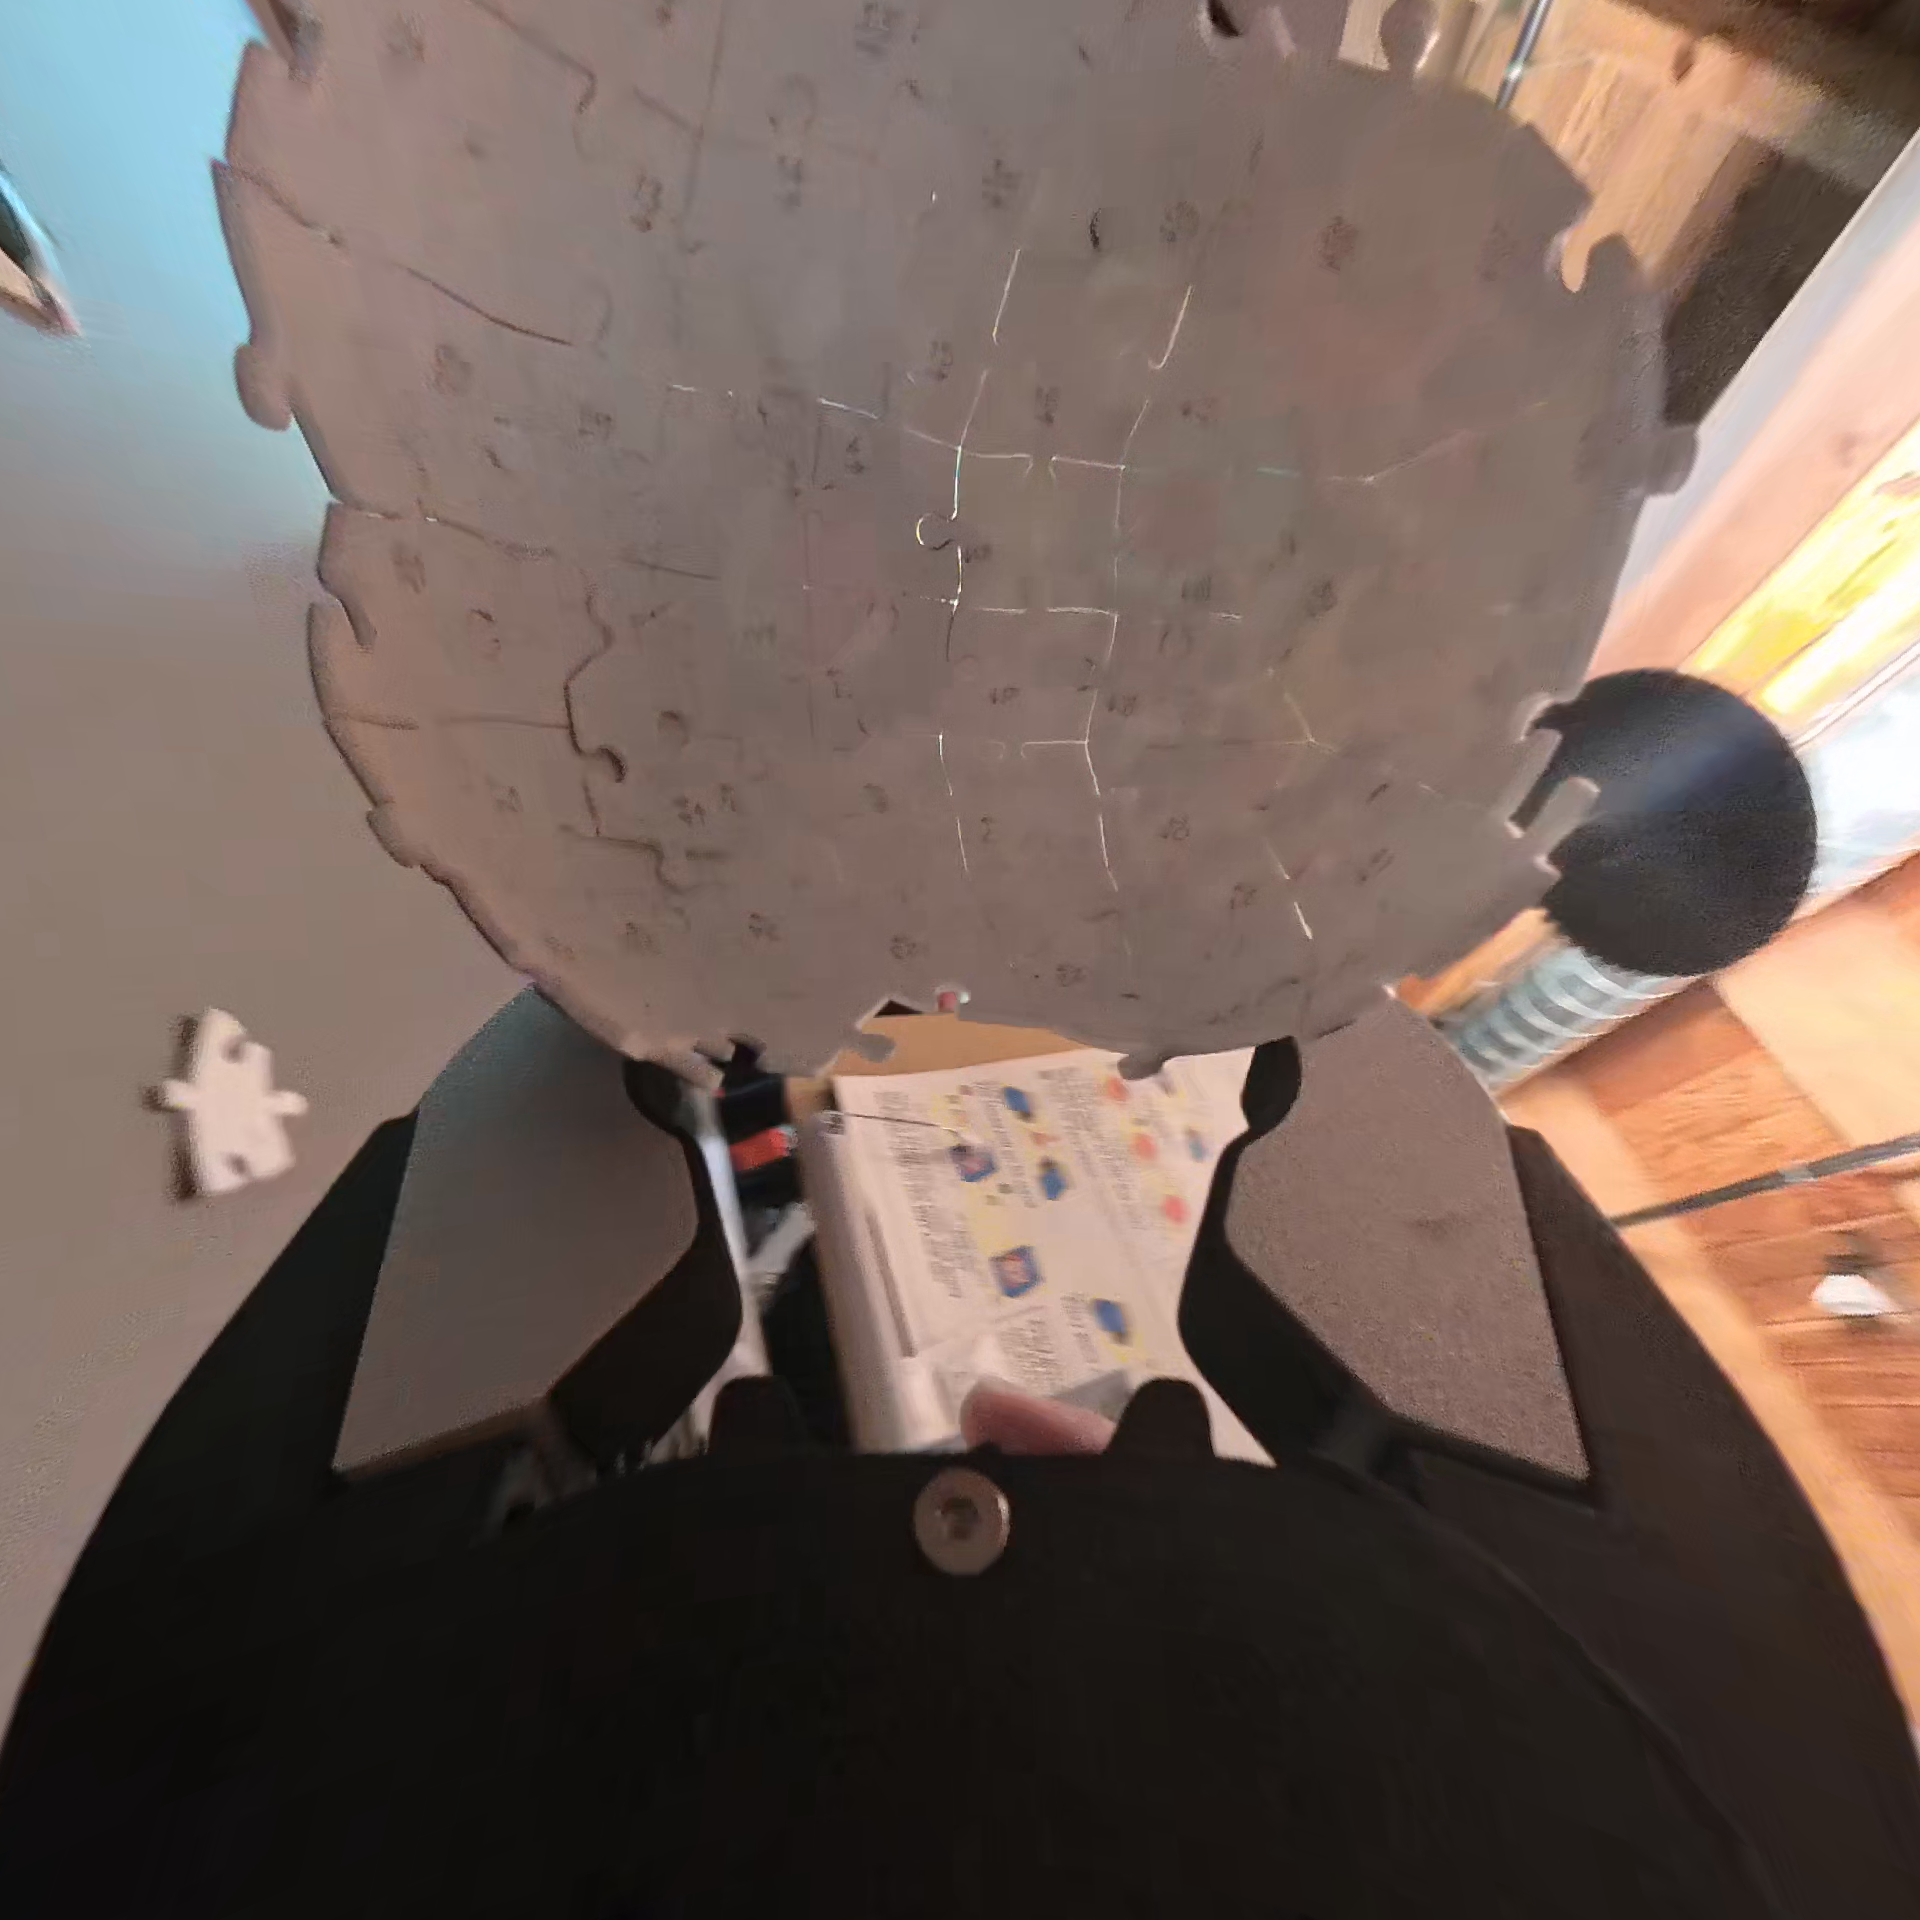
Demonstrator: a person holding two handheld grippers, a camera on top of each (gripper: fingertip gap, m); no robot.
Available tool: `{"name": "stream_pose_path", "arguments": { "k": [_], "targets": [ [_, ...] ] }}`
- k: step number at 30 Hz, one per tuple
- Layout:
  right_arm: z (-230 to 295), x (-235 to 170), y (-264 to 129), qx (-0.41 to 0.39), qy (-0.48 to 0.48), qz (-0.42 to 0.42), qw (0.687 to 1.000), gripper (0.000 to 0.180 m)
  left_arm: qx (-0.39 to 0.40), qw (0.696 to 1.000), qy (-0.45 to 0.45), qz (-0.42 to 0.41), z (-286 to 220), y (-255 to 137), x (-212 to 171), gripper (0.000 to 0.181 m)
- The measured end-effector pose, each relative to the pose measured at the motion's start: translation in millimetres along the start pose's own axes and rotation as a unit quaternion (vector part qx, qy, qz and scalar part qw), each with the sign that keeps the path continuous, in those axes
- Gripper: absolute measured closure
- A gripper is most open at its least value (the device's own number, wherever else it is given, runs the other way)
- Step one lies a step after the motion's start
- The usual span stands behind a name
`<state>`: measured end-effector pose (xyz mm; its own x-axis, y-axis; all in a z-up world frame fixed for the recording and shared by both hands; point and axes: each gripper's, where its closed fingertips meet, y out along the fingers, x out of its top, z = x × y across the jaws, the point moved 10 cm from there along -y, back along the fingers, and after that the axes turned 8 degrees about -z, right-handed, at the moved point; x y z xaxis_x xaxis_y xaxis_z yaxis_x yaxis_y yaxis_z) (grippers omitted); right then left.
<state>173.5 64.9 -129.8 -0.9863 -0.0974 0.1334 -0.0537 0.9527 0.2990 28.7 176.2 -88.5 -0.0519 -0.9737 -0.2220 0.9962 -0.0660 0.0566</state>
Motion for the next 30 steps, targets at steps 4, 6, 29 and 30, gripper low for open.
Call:
{"name": "stream_pose_path", "arguments": {
  "k": [4,6,29,30],
  "targets": [
    [-17.4,3.8,-2.1,-0.026,-0.110,0.002,0.994,0.072,0.049,0.997,0.054,-0.001,6.7,7.4,3.1,0.065],
    [-23.8,3.2,-3.7,-0.031,-0.122,0.000,0.992,0.072,0.060,0.996,0.059,-0.001,10.7,10.4,3.4,0.066],
    [-38.3,-8.5,-8.2,-0.055,-0.170,0.022,0.984,0.079,0.064,0.984,0.167,-0.004,28.5,25.3,4.3,0.064],
    [-37.2,-9.3,-8.3,-0.052,-0.168,0.023,0.984,0.079,0.059,0.984,0.165,-0.003,28.0,26.3,3.6,0.065]
  ]
}}
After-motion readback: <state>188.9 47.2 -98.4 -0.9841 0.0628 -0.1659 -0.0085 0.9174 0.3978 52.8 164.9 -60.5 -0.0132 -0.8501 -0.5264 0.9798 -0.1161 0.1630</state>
